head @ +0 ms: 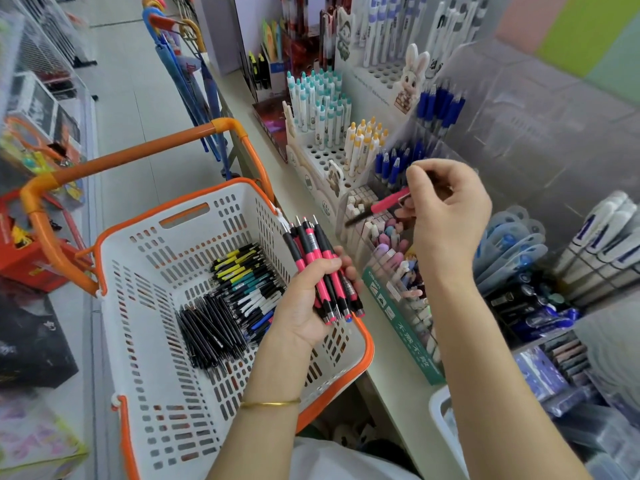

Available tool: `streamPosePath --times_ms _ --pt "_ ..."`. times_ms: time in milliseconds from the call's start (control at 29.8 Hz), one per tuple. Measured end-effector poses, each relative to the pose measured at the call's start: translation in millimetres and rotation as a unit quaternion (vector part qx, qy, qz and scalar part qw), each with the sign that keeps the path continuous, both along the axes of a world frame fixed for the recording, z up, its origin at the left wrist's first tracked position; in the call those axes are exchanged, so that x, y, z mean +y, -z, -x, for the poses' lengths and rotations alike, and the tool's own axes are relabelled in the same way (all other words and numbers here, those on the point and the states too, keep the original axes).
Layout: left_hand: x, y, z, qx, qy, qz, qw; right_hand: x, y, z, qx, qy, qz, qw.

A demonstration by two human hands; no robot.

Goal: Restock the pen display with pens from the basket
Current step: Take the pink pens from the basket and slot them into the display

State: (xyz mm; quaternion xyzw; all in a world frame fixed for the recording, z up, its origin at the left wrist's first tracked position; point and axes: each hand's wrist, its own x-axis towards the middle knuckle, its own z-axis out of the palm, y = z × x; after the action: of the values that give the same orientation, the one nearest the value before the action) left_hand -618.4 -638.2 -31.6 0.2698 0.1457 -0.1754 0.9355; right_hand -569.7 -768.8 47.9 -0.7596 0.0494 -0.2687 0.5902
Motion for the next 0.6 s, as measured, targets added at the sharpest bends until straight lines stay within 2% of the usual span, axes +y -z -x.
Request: streamPosePath --times_ms 67,168,269,470,604 --pt "-0.1 0.0 -1.8 0.009 -0.023 0.007 1.0 1.7 2.2 5.9 -0.012 0.015 -0.053 0.998" --pt "-2.0 -2.1 -3.8 0.014 -0.05 0.006 0.999 7.8 12.1 15.9 0.042 -0.022 -0.076 0.996" --pt "-3.3 -5.0 -5.6 0.014 -0.054 -0.021 0.998 16.4 30.2 29.6 0.11 -0.05 -0.038 0.992" --pt "0.3 -4.1 -6.9 -0.011 -0.047 -0.052 0.998 22.9 51.0 41.6 0.145 -0.111 0.114 0.977" --pt "0.6 -2.7 -6.0 -0.02 -0.038 -0.037 0.998 19.8 45.1 40.3 0.157 -0.147 0.131 0.968"
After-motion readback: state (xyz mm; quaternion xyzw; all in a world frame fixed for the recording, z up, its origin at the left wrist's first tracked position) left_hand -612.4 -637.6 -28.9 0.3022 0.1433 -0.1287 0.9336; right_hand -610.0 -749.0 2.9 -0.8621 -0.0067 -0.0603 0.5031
